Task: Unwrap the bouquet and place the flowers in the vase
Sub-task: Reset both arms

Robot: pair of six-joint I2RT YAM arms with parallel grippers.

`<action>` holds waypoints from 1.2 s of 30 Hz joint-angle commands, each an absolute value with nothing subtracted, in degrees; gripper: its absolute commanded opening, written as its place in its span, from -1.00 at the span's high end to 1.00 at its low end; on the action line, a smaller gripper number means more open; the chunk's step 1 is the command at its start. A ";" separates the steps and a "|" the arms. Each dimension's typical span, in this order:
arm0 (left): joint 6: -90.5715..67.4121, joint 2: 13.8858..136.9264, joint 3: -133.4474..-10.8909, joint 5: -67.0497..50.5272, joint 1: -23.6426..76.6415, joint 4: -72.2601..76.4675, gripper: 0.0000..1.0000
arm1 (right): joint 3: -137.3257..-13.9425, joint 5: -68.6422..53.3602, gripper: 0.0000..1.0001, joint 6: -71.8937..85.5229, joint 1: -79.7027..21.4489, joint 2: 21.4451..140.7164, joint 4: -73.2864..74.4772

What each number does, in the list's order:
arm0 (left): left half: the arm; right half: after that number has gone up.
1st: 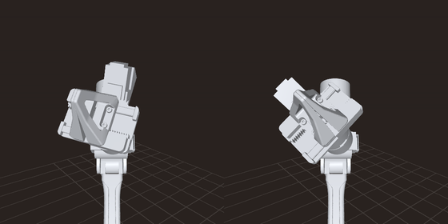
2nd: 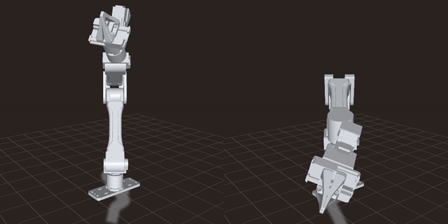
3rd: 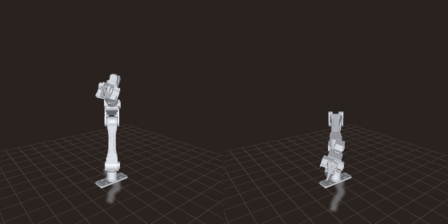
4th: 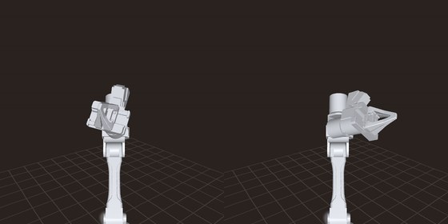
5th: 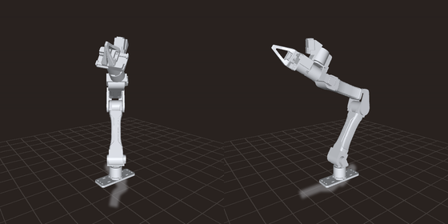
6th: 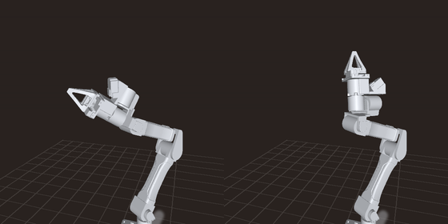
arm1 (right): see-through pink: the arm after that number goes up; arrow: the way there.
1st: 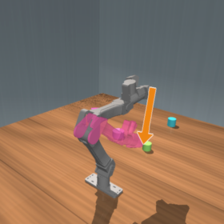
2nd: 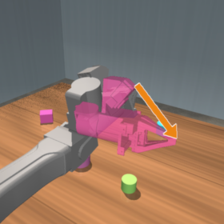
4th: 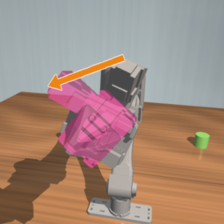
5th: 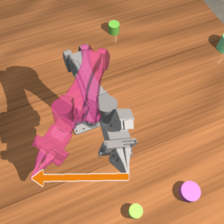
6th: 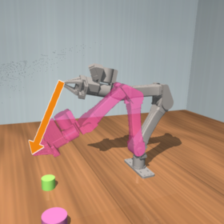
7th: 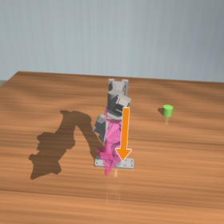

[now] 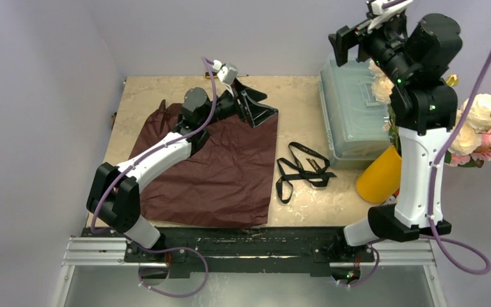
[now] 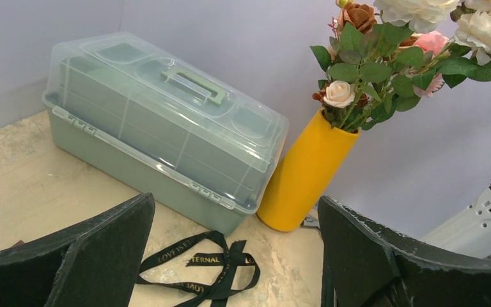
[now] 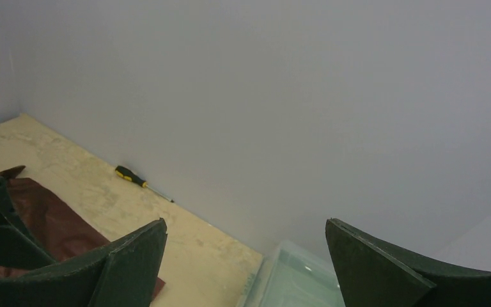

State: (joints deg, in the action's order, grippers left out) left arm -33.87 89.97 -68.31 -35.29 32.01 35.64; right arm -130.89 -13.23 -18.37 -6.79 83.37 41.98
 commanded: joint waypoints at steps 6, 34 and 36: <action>-33.39 86.42 -67.94 -32.72 32.01 36.23 -1.00 | -133.86 -11.49 -0.97 -24.99 -16.91 86.53 34.37; -3.57 101.29 -97.14 -25.61 2.02 -36.94 -1.00 | -91.65 -4.41 -0.97 -8.66 -35.41 86.18 16.31; -0.55 101.66 -96.82 -21.08 1.82 -38.94 -1.00 | -88.10 -3.80 -0.97 -7.35 -35.36 86.30 14.91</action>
State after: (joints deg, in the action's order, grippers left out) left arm -13.78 100.51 -94.61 -28.69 2.28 -23.70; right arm -92.07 -5.43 -11.33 -35.22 87.42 22.39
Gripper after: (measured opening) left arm 0.996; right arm 0.983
